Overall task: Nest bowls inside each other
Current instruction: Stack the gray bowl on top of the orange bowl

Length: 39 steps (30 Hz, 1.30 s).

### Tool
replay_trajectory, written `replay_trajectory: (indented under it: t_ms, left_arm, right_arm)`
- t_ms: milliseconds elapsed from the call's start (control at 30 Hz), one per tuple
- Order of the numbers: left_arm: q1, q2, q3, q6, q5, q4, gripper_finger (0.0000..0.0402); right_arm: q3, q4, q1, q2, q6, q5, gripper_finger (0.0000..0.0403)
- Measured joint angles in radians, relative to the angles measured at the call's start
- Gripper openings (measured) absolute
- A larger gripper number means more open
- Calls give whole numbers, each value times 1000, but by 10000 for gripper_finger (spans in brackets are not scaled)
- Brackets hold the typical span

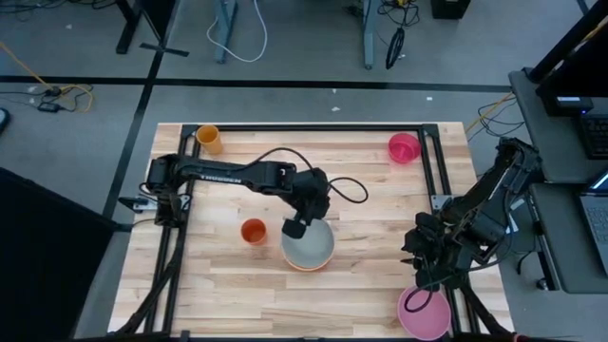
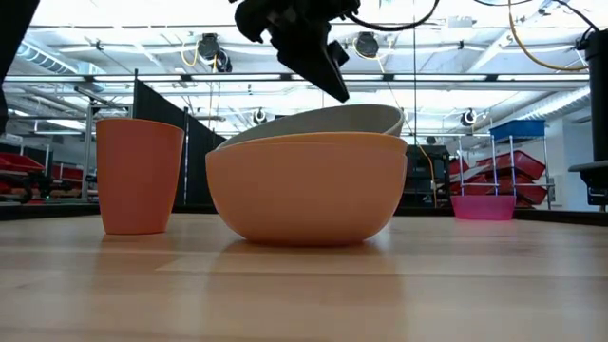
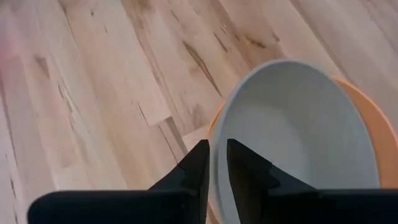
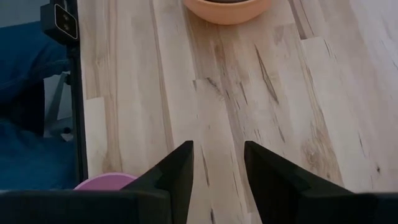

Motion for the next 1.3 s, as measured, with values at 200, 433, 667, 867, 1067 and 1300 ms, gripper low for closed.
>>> replay_trajectory:
  t_ms: [200, 433, 667, 867, 1067, 1300]
  left_arm:
    - [1, 25, -1, -5, -3, 1, 42]
    - [6, 43, 0, -5, -3, 17, 42]
    - [6, 102, -2, -5, -2, 45, 42]
    - [5, 114, -1, -3, -2, 38, 42]
    - [-7, 50, 15, -5, -2, 12, 42]
    - [-13, -3, 20, -7, -10, -43, 37]
  right_arm:
    - [0, 1, 0, 0, -14, 0, 128]
    - [0, 4, 0, 0, -15, 0, 128]
    - [0, 10, 0, 0, -13, 0, 128]
    - [0, 16, 0, 0, -10, 0, 128]
    - [0, 15, 0, 0, -13, 0, 128]
    - [0, 16, 0, 0, -13, 0, 128]
